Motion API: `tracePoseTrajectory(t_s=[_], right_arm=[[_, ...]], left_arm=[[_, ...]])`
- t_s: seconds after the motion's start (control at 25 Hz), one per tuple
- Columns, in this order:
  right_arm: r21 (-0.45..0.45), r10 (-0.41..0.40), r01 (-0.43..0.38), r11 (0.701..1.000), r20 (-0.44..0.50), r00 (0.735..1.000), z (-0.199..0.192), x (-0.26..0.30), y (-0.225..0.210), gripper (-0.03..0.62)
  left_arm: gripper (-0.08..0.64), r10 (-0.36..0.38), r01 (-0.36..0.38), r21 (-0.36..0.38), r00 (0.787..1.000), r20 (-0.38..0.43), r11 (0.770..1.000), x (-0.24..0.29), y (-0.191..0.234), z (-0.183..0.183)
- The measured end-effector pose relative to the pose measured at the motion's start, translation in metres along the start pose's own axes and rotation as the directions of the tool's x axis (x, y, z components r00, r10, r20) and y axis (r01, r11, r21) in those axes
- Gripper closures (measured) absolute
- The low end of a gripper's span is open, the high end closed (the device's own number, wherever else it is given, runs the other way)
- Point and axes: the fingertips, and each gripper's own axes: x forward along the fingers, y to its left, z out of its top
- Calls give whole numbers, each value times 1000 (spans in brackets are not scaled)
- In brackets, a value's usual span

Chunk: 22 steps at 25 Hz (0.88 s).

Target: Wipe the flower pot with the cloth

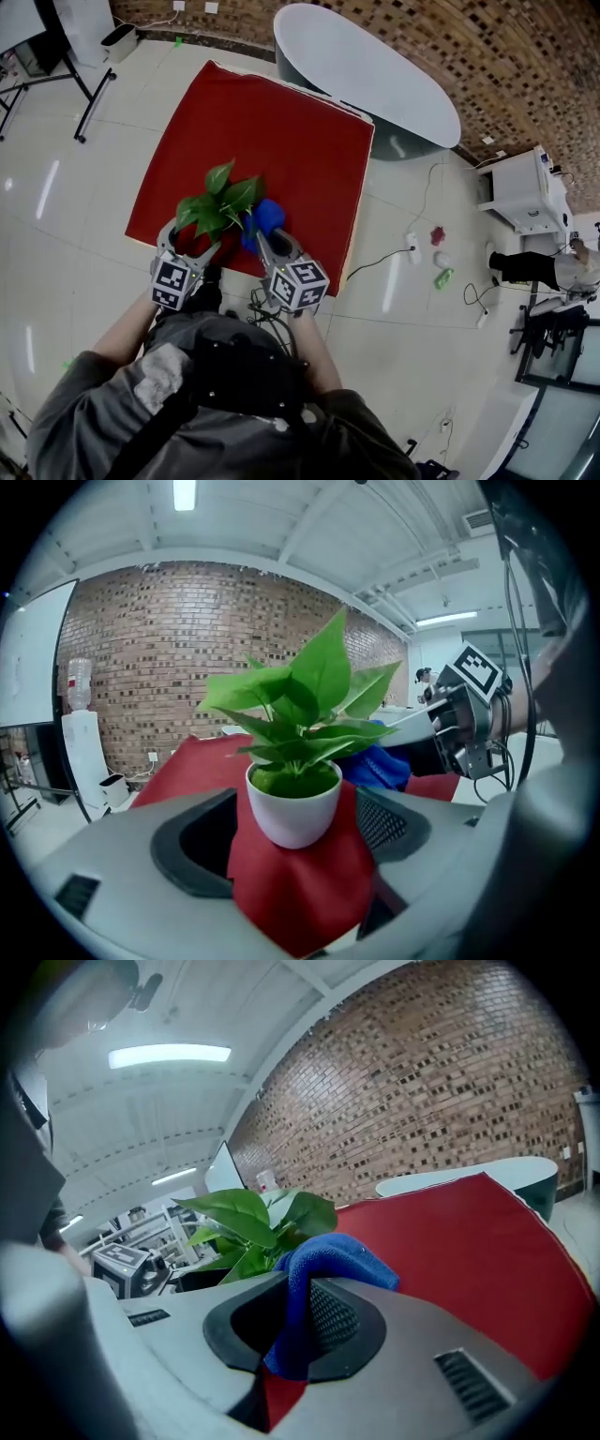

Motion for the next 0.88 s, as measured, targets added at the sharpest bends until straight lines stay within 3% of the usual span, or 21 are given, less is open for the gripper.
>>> tracePoseTrajectory(t_s=[0.2,0.44,0.68,0.88], right_arm=[[73,43,-44,996,17,999,22,38,-8,532],[102,108,-101,990,-59,992,15,77,-9,532],[187,115,-97,977,-86,990,3,100,-15,534],[179,90,-59,982,-170,981,-21,110,-25,534]], left_arm=[[166,-88,89,26,996,-15,996,27,20,11],[166,-145,146,49,989,-11,988,51,34,16],[161,-195,195,46,981,14,980,56,46,13],[161,-270,268,72,963,11,961,59,50,10]])
